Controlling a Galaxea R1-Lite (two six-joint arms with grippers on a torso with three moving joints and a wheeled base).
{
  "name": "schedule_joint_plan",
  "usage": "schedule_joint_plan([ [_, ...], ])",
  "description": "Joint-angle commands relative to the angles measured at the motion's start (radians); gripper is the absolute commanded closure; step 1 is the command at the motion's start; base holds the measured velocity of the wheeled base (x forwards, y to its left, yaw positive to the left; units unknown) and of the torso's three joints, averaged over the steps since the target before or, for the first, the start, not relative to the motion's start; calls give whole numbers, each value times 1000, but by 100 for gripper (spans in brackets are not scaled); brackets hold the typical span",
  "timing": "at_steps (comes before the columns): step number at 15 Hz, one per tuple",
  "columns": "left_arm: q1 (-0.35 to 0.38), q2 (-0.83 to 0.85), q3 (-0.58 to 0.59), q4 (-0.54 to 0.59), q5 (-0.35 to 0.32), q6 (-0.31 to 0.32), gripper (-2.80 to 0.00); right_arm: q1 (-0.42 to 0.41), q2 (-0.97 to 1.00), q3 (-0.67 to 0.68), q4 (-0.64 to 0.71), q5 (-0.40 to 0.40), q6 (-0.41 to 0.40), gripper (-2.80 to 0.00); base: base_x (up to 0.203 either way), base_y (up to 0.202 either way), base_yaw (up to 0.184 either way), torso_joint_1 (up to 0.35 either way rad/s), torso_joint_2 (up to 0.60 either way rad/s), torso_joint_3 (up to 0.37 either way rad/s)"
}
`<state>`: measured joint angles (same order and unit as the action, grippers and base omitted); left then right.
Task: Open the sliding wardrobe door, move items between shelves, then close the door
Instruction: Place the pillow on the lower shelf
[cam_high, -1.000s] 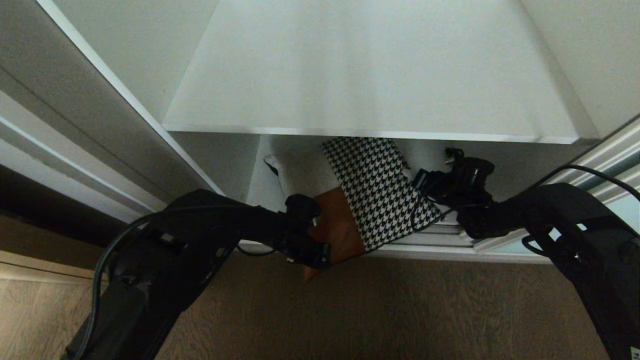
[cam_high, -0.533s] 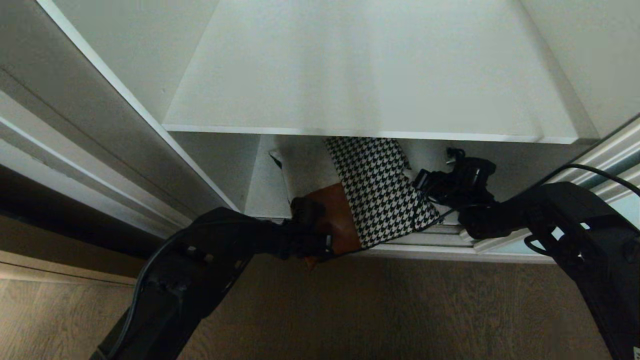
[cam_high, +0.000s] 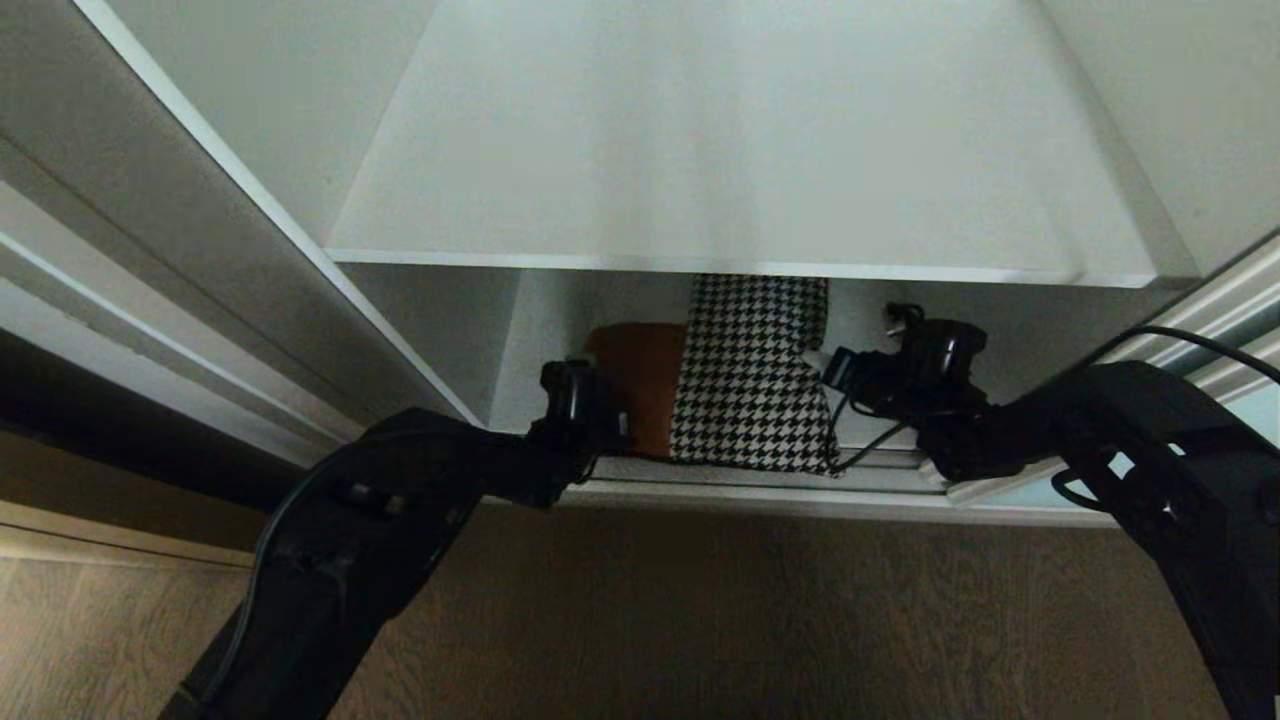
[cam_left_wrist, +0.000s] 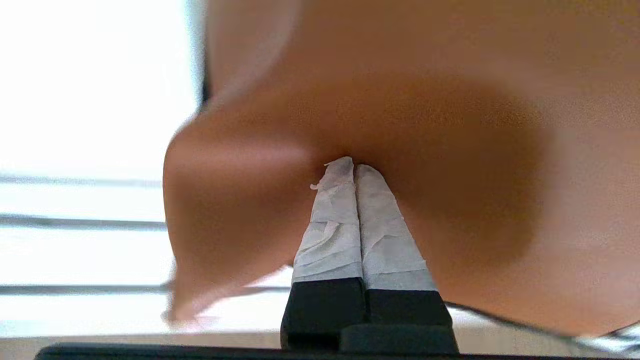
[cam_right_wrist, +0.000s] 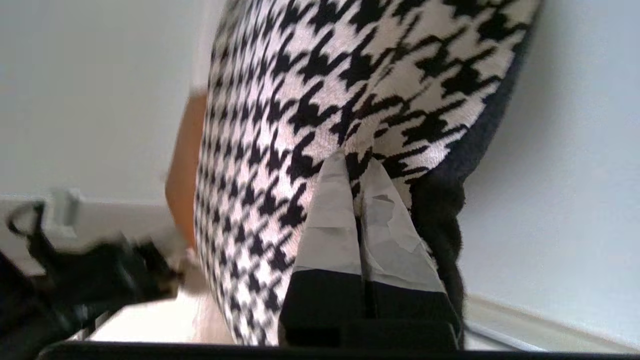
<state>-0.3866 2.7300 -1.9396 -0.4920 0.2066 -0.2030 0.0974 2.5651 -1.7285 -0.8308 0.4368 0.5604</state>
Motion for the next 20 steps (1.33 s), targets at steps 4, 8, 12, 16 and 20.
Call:
schedule_joint_plan([
  [4,3,-18,40,-1,26,-10,0,1,-3,-22,39,2,3,0,0,0,0,0,0,0],
  [8,-11,-50,100,-19,18,-13,0,10,15,-52,50,-10,-3,0,0,0,0,0,0,0],
  [12,-33,-76,123,-22,-4,-15,0,-15,-7,-37,21,-14,-46,0,0,0,0,0,0,0],
  [16,-52,-78,156,-49,-23,-18,0,-33,-16,-12,48,-15,-144,0,0,0,0,0,0,0],
  [20,-55,-78,160,-48,-36,-21,0,-21,-1,-22,48,-51,-143,-280,0,0,0,0,0,0],
])
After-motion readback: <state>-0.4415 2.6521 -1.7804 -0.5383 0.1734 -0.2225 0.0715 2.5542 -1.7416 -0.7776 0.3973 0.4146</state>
